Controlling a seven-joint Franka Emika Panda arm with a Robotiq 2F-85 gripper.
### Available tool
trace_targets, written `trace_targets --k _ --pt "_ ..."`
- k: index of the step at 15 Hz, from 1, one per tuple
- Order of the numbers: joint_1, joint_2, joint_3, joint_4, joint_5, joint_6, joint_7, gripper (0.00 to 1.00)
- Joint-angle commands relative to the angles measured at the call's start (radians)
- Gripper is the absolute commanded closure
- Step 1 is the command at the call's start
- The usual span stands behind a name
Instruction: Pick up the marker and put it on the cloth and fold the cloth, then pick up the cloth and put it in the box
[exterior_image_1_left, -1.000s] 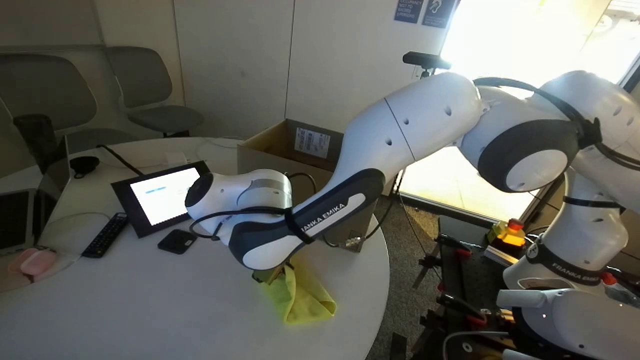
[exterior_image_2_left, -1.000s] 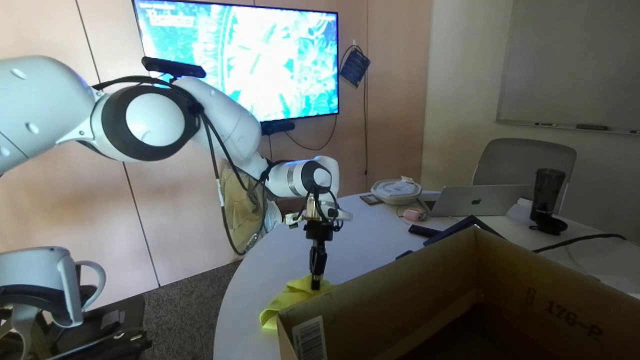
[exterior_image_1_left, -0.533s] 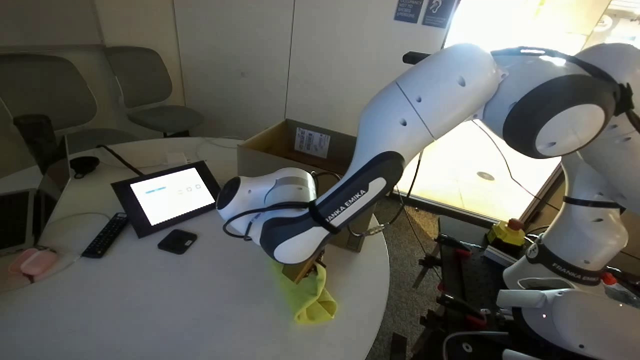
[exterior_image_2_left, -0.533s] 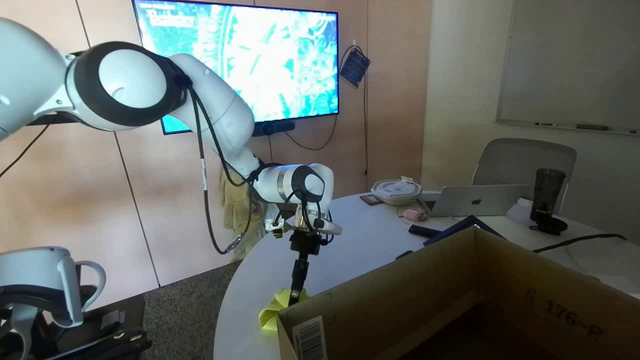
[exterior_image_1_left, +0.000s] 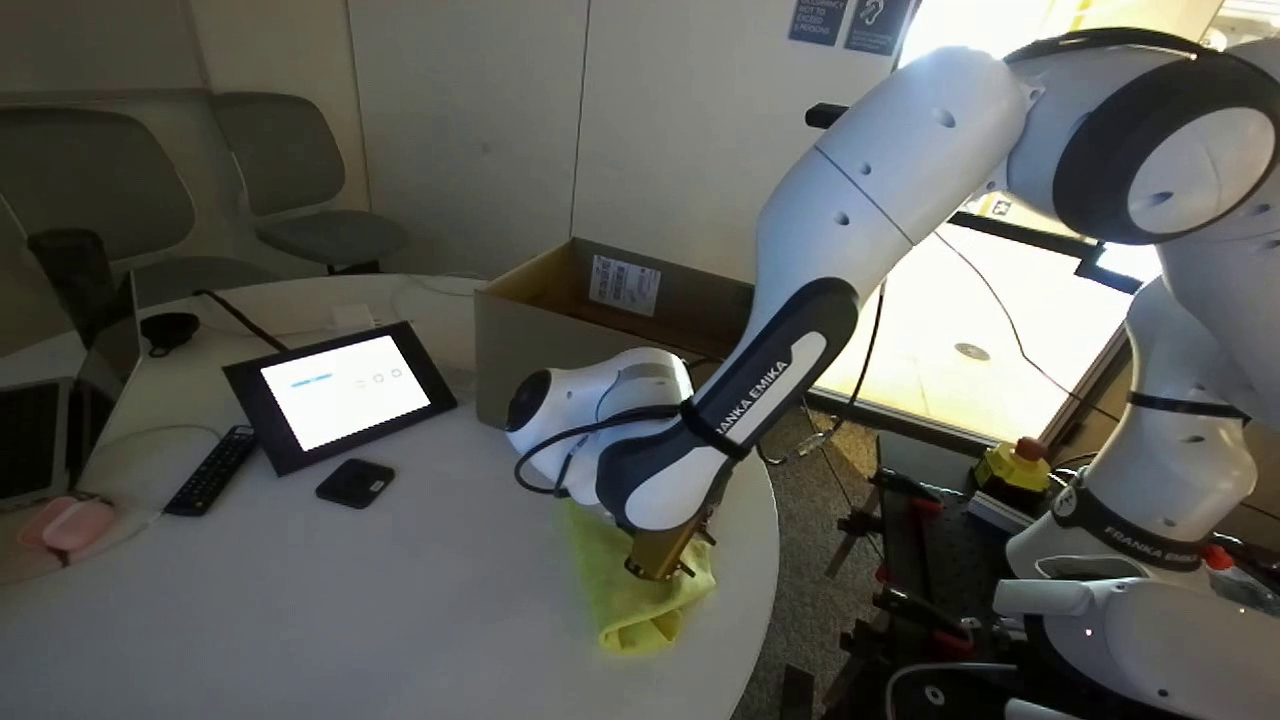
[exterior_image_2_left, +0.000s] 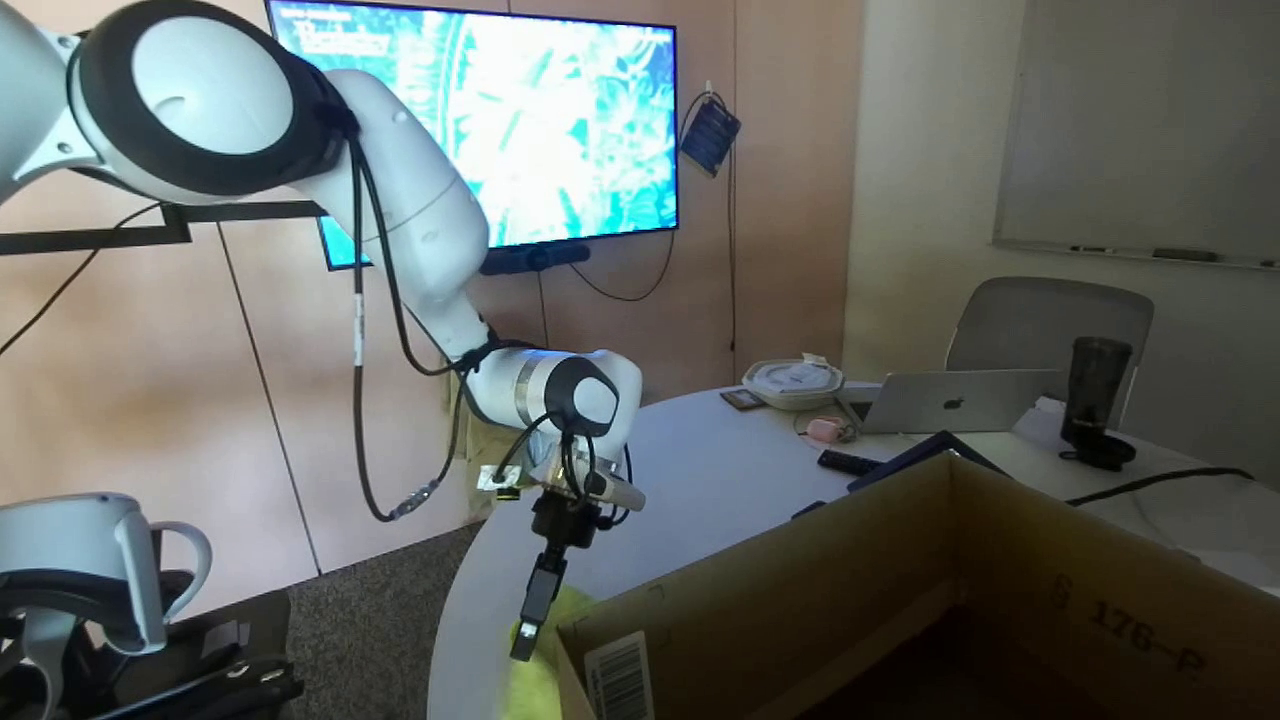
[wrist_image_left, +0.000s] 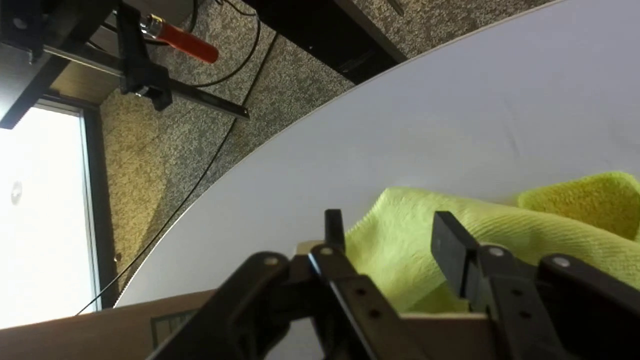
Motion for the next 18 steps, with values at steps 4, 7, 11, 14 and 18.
trace_targets --k 4,7,11,14,18 --pt "-0.054 -0.123 0.027 -0.170 0.004 0.134 0.008 0.00" --pt "-0.089 -0.159 0.030 -0.206 0.027 0.240 -0.004 0.00" --pt "-0.139 -0.185 0.041 -0.234 0.077 0.366 -0.031 0.00" --pt "-0.170 -0.174 0.060 -0.245 0.136 0.476 -0.057 0.00" --pt "-0.197 -0.140 0.108 -0.250 0.212 0.618 -0.146 0.00"
